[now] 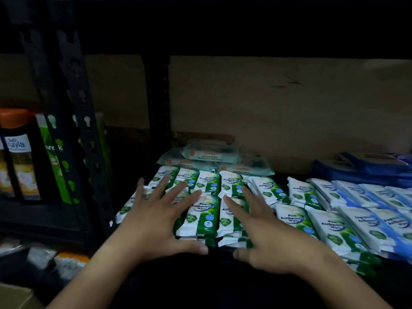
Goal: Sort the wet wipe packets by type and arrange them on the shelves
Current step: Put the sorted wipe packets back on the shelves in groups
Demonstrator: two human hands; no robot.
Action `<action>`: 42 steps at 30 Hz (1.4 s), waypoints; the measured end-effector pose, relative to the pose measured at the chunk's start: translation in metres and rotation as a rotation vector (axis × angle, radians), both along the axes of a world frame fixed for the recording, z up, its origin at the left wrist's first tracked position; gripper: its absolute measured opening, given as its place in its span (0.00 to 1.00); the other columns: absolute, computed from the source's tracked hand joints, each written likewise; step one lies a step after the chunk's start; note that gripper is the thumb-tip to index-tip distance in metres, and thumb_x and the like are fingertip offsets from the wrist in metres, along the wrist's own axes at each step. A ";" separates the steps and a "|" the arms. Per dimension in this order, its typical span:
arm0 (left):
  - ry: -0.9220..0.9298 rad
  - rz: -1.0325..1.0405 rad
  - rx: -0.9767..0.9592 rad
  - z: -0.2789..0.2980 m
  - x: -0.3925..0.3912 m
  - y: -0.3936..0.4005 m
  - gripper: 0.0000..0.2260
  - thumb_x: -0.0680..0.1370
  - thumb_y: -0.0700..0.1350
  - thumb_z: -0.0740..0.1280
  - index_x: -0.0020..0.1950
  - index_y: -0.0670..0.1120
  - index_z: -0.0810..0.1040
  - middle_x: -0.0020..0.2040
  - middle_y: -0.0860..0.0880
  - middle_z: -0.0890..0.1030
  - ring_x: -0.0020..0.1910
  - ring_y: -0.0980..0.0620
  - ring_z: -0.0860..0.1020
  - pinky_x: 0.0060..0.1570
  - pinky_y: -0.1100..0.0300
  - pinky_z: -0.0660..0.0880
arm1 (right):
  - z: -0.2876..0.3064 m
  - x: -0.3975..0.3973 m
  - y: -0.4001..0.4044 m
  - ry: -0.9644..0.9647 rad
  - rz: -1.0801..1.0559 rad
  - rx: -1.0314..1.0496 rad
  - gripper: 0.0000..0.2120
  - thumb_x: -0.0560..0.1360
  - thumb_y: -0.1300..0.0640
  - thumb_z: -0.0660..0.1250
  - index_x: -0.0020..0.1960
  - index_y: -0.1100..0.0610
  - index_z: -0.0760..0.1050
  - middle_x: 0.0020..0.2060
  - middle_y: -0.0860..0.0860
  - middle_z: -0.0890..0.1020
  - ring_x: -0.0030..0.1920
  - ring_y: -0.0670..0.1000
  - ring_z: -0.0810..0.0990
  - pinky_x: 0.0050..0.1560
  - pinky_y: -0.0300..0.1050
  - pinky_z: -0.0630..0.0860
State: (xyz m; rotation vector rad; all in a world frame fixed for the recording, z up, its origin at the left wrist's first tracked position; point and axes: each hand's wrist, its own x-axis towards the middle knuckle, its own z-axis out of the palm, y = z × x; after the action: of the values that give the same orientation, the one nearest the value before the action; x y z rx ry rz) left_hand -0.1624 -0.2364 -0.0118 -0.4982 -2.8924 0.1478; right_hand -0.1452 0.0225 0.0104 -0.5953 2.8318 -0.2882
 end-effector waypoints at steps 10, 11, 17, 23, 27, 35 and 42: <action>-0.151 0.102 0.048 -0.007 -0.010 -0.012 0.51 0.51 0.90 0.45 0.70 0.77 0.28 0.82 0.55 0.40 0.81 0.43 0.41 0.76 0.33 0.48 | -0.020 -0.007 -0.034 -0.030 -0.291 -0.547 0.46 0.72 0.25 0.58 0.82 0.40 0.44 0.80 0.44 0.35 0.81 0.48 0.43 0.74 0.45 0.53; -0.146 0.097 0.041 -0.008 -0.011 -0.011 0.51 0.51 0.90 0.43 0.69 0.77 0.28 0.82 0.54 0.40 0.81 0.43 0.41 0.76 0.34 0.48 | -0.023 -0.008 -0.036 -0.014 -0.294 -0.573 0.43 0.74 0.28 0.59 0.82 0.41 0.47 0.80 0.44 0.36 0.81 0.47 0.44 0.73 0.42 0.53; -0.169 0.061 0.093 -0.003 -0.012 -0.014 0.55 0.50 0.89 0.48 0.70 0.75 0.26 0.80 0.56 0.33 0.80 0.44 0.33 0.75 0.33 0.37 | -0.020 -0.010 -0.039 -0.047 -0.315 -0.608 0.43 0.73 0.29 0.64 0.81 0.39 0.51 0.80 0.43 0.37 0.81 0.48 0.45 0.75 0.45 0.54; -0.060 -0.010 0.111 -0.011 -0.010 -0.003 0.48 0.56 0.89 0.43 0.73 0.76 0.34 0.81 0.63 0.41 0.81 0.51 0.39 0.75 0.33 0.38 | -0.010 -0.032 -0.045 -0.053 -0.435 -0.605 0.43 0.70 0.22 0.57 0.80 0.35 0.50 0.81 0.47 0.38 0.81 0.55 0.41 0.78 0.58 0.50; -0.124 0.000 0.095 -0.011 -0.019 -0.002 0.48 0.56 0.88 0.42 0.74 0.76 0.38 0.81 0.64 0.41 0.82 0.52 0.44 0.76 0.34 0.41 | -0.013 -0.062 -0.048 -0.090 -0.472 -0.510 0.39 0.76 0.27 0.57 0.81 0.38 0.47 0.81 0.53 0.37 0.81 0.62 0.46 0.78 0.60 0.53; -0.300 -0.005 0.189 0.006 -0.022 -0.006 0.48 0.59 0.85 0.54 0.75 0.76 0.39 0.80 0.64 0.40 0.81 0.54 0.39 0.76 0.36 0.36 | -0.012 -0.072 -0.042 -0.114 -0.414 -0.592 0.37 0.78 0.38 0.66 0.81 0.46 0.56 0.82 0.51 0.51 0.78 0.54 0.62 0.65 0.48 0.69; -0.362 -0.038 0.089 0.021 -0.027 -0.012 0.56 0.53 0.81 0.70 0.67 0.81 0.31 0.77 0.64 0.31 0.76 0.49 0.26 0.69 0.28 0.29 | -0.010 -0.060 -0.037 0.085 -0.355 -0.627 0.26 0.79 0.47 0.69 0.75 0.53 0.71 0.75 0.47 0.70 0.72 0.49 0.71 0.67 0.39 0.65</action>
State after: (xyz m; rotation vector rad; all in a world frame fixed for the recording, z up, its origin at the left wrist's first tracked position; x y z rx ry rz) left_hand -0.1891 -0.2483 0.0089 -0.6196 -3.2184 -0.0866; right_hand -0.2056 -0.0141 0.0006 -0.1953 2.8918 -1.2661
